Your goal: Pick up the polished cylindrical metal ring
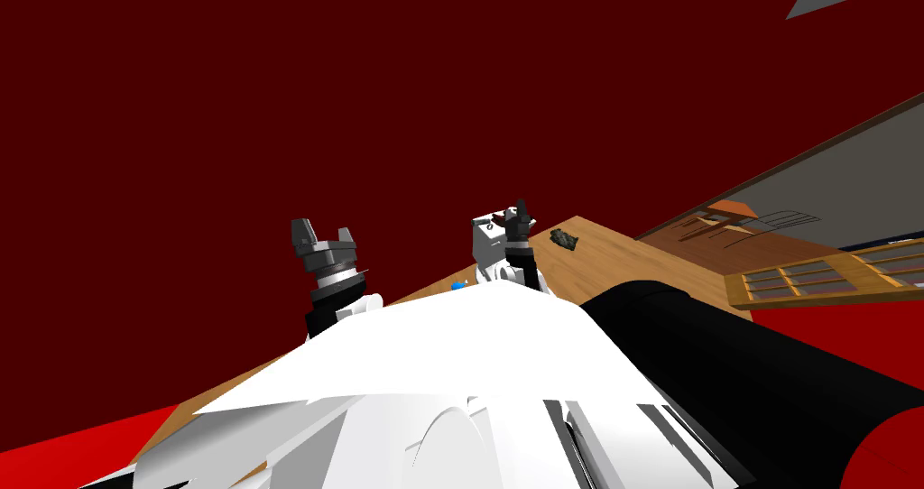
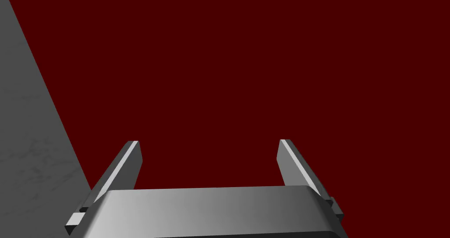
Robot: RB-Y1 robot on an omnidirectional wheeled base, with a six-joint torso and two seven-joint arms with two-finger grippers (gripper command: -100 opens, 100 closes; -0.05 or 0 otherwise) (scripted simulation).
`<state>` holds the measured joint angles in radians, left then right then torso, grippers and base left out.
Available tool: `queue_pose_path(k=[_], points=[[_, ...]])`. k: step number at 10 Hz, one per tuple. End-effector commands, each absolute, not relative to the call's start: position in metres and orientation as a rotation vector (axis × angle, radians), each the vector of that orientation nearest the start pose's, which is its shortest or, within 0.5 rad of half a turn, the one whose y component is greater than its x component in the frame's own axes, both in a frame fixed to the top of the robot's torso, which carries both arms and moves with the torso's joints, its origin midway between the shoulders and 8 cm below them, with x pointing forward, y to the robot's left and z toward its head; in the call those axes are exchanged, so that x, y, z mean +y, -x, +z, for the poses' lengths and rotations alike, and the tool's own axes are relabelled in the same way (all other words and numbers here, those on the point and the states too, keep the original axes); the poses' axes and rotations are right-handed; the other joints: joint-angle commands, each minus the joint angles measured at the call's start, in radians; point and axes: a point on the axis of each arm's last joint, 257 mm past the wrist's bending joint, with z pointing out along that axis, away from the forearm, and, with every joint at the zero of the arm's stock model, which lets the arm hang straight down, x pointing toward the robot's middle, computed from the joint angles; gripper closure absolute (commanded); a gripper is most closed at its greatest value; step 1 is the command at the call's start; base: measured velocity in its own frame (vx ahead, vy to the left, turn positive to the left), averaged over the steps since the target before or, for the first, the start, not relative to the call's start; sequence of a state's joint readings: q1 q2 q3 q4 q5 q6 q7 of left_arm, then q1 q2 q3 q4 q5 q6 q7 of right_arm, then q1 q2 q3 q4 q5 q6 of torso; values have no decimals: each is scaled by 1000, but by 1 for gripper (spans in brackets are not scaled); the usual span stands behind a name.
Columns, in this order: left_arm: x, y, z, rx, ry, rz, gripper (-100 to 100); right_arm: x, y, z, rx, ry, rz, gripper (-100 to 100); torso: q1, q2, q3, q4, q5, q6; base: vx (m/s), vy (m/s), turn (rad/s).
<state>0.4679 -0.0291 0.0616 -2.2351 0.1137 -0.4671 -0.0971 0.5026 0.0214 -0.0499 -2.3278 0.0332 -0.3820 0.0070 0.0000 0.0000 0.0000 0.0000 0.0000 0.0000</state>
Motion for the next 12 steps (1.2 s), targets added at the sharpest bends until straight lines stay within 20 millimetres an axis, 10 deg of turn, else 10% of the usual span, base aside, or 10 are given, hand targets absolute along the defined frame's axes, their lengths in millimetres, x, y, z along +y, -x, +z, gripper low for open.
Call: queue_pose_path(k=[1,12], points=[[316,-353,9,572,746,-1222,0,-293,-353,18,709,-677,1194,-100,0,0,0,0,0,0,0,0,0],[316,-353,9,572,746,-1222,0,-277,-371,-52,1078,-529,1063,-100,1,-1,0,0,0,0,11,14,-19]])
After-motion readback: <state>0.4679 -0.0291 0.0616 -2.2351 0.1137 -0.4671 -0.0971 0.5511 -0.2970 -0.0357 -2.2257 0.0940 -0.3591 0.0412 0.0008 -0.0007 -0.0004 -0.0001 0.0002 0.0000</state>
